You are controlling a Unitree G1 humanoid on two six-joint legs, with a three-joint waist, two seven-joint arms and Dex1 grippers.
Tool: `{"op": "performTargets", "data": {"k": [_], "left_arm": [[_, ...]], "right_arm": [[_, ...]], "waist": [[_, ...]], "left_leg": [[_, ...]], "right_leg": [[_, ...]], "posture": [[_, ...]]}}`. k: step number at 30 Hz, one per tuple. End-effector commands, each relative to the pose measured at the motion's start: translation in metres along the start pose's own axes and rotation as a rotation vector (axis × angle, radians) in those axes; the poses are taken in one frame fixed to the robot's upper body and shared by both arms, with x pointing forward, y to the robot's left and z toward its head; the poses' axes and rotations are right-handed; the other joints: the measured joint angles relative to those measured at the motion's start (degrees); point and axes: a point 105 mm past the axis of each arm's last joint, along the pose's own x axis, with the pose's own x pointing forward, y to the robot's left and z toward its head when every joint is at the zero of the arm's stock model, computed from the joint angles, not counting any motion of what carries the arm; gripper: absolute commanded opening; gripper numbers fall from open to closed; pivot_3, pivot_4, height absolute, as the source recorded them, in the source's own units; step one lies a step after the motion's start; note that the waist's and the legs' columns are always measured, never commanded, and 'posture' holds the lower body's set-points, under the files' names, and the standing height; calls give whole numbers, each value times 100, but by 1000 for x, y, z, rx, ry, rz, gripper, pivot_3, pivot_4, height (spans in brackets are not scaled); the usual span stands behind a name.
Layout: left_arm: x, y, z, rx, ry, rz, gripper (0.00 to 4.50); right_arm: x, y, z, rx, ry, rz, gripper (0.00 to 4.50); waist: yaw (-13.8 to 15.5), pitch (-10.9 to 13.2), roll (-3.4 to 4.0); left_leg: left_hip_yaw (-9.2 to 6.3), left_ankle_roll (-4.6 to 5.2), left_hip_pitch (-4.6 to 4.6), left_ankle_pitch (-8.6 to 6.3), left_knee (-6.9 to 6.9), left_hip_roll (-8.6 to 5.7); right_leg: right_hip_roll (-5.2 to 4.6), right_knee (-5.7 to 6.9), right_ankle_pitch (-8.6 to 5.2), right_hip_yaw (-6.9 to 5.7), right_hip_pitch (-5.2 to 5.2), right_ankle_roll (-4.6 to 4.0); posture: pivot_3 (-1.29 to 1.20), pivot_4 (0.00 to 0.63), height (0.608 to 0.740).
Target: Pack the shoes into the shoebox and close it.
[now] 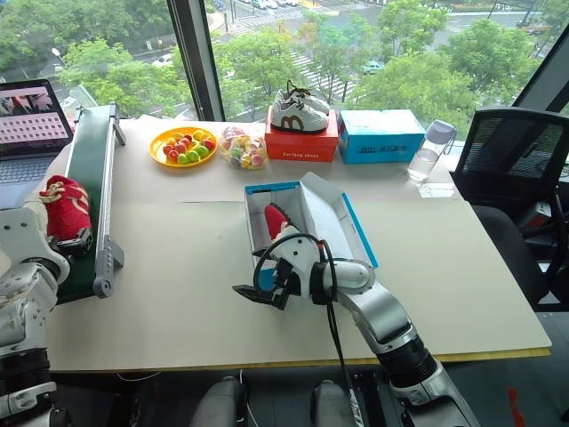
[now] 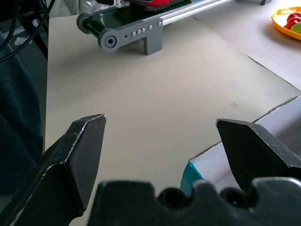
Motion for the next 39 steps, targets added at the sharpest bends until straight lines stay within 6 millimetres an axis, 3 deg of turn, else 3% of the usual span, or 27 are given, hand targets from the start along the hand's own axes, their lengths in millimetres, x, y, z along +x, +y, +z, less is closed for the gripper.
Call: {"op": "performTargets", "data": {"k": [1,10,17,24,28,32,34,36,37,39], "left_arm": [[0,-1,-8,-9,36,5,4233],[-1,-15,-10,-51,56,-30,1749],[-1,-18,-9,-62,55,-35,1749],[-2,-26,-1,-89,6,-65,261],[-4,-39,28,-153,-144,-109,135],[-17,-64,68,-199,-352,-210,135],[-27,-87,82,-238,-415,-327,135],[-47,-126,94,-327,-449,-538,135],[-61,-149,95,-378,-432,-666,135],[-82,-180,93,-462,-384,-846,135]], "right_arm": [[-1,1,9,-23,-26,-7,4495],[-2,-2,11,-27,-30,-18,4500],[-3,-4,12,-31,-29,-32,4500],[-3,-6,11,-34,-22,-42,4500],[-3,-9,10,-35,-15,-57,4500],[-3,-26,19,39,-73,-142,4500],[-5,-48,26,137,-110,-254,4500],[-12,-84,35,390,-201,-427,4500],[-14,-97,34,609,-255,-482,4500],[-10,-97,36,850,-298,-448,4500]], "waist": [[0,0,0],[5,-1,0],[13,-1,1],[65,-1,1],[137,-1,-2],[147,-2,-16],[134,-3,-23],[127,-3,-23],[127,-3,-23],[139,-3,-23]], "left_leg": [[0,0,1,0,0,0],[0,-11,66,-6,-15,1],[0,-12,68,-6,-16,3],[0,-12,67,-6,-15,2],[0,-13,66,-6,-14,2],[0,-14,49,-5,-10,3],[0,-16,43,-4,-9,4],[1,-17,42,-3,-7,3],[1,-18,41,-2,-6,3],[0,-19,40,-1,-7,4]], "right_leg": [[0,0,0,0,0,0],[-2,8,-9,-3,49,-11],[-3,10,-22,-7,53,-35],[-4,9,-19,-9,54,-31],[-7,5,-25,-12,55,-41],[-9,-4,-21,-18,54,-46],[-8,-8,-9,-18,53,-25],[-7,-10,3,-14,53,-6],[-7,-10,4,-14,53,-4],[-6,-8,5,-14,56,-3]], "posture": [[0,150,731],[0,150,731],[0,150,731],[0,150,731],[0,150,731],[0,150,731],[0,150,731],[0,150,731],[0,150,731],[0,150,731]]}}
